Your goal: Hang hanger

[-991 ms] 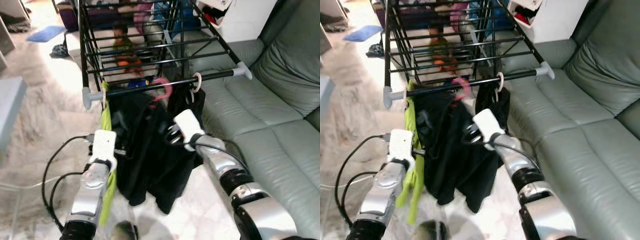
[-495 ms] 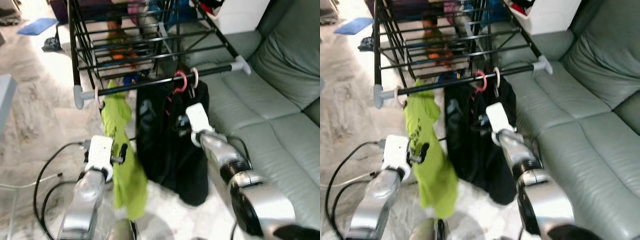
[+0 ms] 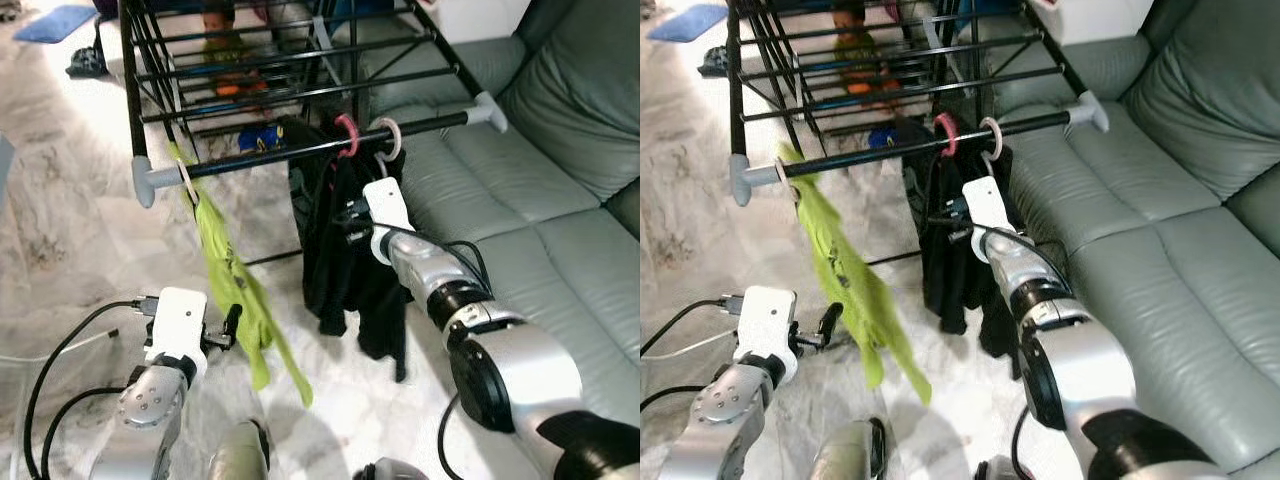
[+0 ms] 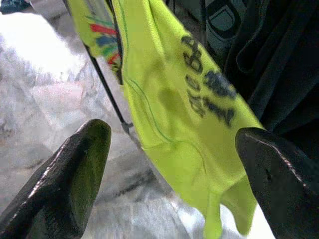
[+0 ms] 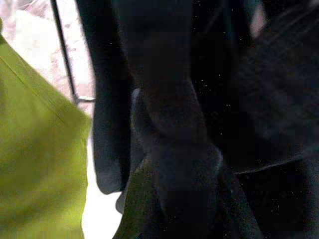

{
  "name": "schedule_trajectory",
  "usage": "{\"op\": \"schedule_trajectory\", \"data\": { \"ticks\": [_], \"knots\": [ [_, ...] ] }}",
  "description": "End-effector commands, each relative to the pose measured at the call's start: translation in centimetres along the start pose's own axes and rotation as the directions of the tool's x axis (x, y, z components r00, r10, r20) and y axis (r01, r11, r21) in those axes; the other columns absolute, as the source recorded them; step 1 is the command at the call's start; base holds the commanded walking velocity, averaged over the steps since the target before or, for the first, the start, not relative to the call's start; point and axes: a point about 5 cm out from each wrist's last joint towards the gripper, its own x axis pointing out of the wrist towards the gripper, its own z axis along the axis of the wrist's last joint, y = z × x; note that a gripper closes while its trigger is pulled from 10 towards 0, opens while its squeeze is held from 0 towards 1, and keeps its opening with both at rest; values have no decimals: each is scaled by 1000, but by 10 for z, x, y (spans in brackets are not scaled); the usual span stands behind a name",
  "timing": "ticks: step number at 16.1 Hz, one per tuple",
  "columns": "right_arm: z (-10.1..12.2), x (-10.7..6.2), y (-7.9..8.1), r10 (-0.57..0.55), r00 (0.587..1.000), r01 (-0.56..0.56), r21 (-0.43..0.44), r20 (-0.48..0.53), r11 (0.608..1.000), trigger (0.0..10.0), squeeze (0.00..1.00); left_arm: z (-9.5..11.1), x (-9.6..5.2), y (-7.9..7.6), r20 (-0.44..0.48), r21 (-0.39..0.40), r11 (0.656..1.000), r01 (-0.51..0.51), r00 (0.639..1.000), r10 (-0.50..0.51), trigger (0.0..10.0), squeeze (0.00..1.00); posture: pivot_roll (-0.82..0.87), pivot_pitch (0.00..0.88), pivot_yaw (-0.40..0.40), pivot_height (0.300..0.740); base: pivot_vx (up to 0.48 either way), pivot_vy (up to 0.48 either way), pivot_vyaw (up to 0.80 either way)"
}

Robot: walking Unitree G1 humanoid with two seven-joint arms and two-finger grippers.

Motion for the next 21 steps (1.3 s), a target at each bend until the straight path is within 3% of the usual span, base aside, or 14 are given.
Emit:
{"op": "schedule_trajectory", "data": {
  "ticks": [1,3,8,9,10,13,16,19,21],
  "knots": [
    [-1,1,4,21,999,-19,55,-25,998,10000,0,1,-6,-1,-17,1,1000,13,1000,-13,10000,0,245,191,-32,740,0,0,0],
    [-11,1,8,41,997,-34,108,-66,994,10000,0,-1,-9,0,-35,0,1000,12,999,-12,10000,0,249,198,-34,740,0,0,0],
    [-14,1,10,68,995,-56,147,-74,988,10000,0,1,-8,-2,-53,-6,1000,18,998,-18,10000,0,243,191,-33,740,0,0,0],
    [-13,0,10,88,994,-77,173,-56,982,10000,149,1,-6,-3,-52,-9,1000,20,998,-20,10000,0,239,184,-32,740,0,0,0],
    [-8,0,8,112,994,-108,167,-14,980,10000,1000,2,-2,-5,-50,-10,1000,20,999,-21,10000,0,228,165,-32,740,0,0,0],
    [1,-2,-4,98,993,-103,76,73,992,10000,1000,4,9,-9,-41,-7,1000,24,999,-24,10000,0,198,127,-29,740,0,0,0],
    [-6,-9,-26,76,990,-76,-2,120,997,10000,1000,8,25,-13,-26,-4,1000,28,999,-29,10000,0,155,84,-30,740,0,0,0],
    [-19,-19,-47,8,984,-5,-19,179,1000,10000,1000,17,40,-19,13,-21,999,38,999,-38,10000,0,103,49,-28,740,0,0,0],
    [-32,-36,-56,-53,970,55,-2,238,998,10000,1000,24,46,-17,47,-17,999,33,998,-33,10000,0,76,40,-23,740,0,0,0]
  ]
}}
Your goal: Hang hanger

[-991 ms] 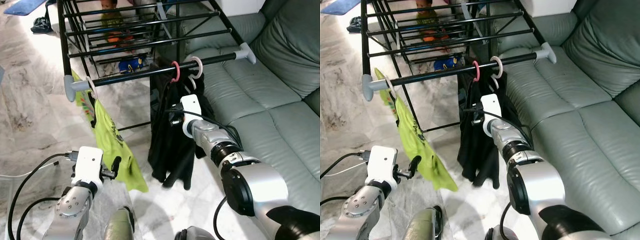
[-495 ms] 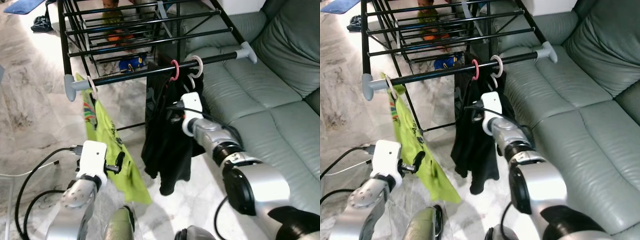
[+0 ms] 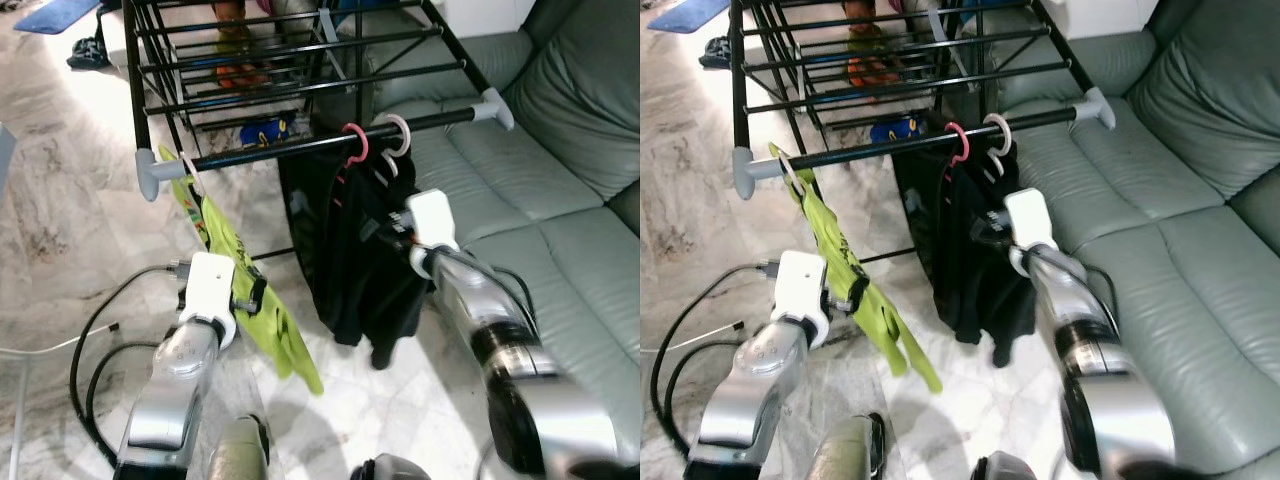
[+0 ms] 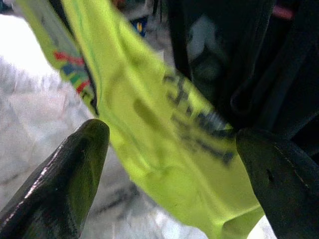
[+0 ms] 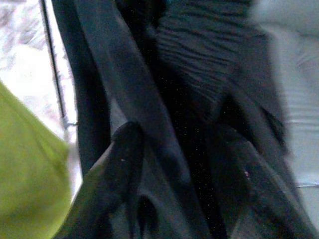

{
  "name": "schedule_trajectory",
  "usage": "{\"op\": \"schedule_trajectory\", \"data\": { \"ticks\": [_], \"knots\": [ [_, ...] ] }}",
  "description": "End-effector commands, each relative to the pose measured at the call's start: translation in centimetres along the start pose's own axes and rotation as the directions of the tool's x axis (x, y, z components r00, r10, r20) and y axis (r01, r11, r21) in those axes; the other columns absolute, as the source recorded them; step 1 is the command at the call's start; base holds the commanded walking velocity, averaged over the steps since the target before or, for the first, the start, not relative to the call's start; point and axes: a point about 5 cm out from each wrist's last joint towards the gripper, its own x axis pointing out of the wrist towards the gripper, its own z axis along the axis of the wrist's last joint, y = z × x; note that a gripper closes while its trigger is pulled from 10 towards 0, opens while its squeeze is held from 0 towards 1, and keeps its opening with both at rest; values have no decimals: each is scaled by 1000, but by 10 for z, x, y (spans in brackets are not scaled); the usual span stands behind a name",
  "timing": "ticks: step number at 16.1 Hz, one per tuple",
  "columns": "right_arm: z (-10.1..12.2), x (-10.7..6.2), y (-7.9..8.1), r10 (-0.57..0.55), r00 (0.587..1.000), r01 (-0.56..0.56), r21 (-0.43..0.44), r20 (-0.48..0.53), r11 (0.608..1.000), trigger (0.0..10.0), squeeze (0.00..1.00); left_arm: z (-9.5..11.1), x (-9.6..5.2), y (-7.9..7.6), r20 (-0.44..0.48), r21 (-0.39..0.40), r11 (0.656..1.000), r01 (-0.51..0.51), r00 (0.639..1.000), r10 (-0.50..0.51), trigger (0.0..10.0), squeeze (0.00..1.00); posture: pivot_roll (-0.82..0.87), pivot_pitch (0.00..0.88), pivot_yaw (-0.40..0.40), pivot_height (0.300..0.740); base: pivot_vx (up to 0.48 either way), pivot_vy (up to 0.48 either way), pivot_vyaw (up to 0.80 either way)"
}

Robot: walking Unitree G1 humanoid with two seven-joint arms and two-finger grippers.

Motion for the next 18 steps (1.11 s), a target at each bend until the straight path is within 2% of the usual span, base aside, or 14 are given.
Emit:
{"op": "schedule_trajectory", "data": {
  "ticks": [1,2,3,4,6,7,8,10,13,18],
  "knots": [
    [6,-6,-3,-23,999,23,3,42,1000,10000,1000,-4,1,4,-8,-1,1000,-18,1000,18,10000,0,68,33,-20,740,0,0,0],
    [6,-9,-2,-21,998,20,19,55,1000,10000,1000,-3,2,4,-6,-3,1000,-21,1000,21,10000,0,57,27,-21,740,0,0,0],
    [7,-26,1,-18,988,22,-30,151,999,10000,1000,-4,2,7,4,-7,999,-32,999,32,10000,0,45,15,-17,740,0,0,0],
    [3,-32,0,-54,987,50,27,151,998,10000,1000,-5,2,7,8,-15,999,-35,999,35,10000,0,32,2,-11,740,0,0,0],
    [-4,-53,7,-76,979,77,4,187,997,10000,1000,-10,1,4,18,-27,1000,-11,1000,12,10000,0,15,0,1,740,0,0,0],
    [-8,-63,10,-106,977,102,30,186,994,10000,1000,-13,0,2,23,-33,999,5,1000,-4,10000,0,10,0,5,740,0,0,0],
    [-10,-73,11,-131,971,131,17,198,991,10000,1000,-15,-1,1,27,-35,999,19,999,-18,10000,0,8,0,7,740,0,0,0],
    [-20,-91,9,-189,963,190,14,192,982,10000,1000,-17,-3,0,44,-48,998,40,998,-38,10000,0,4,0,14,740,0,0,0],
    [-42,-116,7,-260,960,254,60,109,965,10000,1000,-17,-6,0,87,-46,997,65,994,-61,10000,0,-6,0,19,740,0,0,0],
    [-42,-120,9,-269,959,264,61,94,963,10000,1000,-17,-6,0,97,-44,997,69,993,-65,10000,0,-6,0,19,740,0,0,0]
  ]
}}
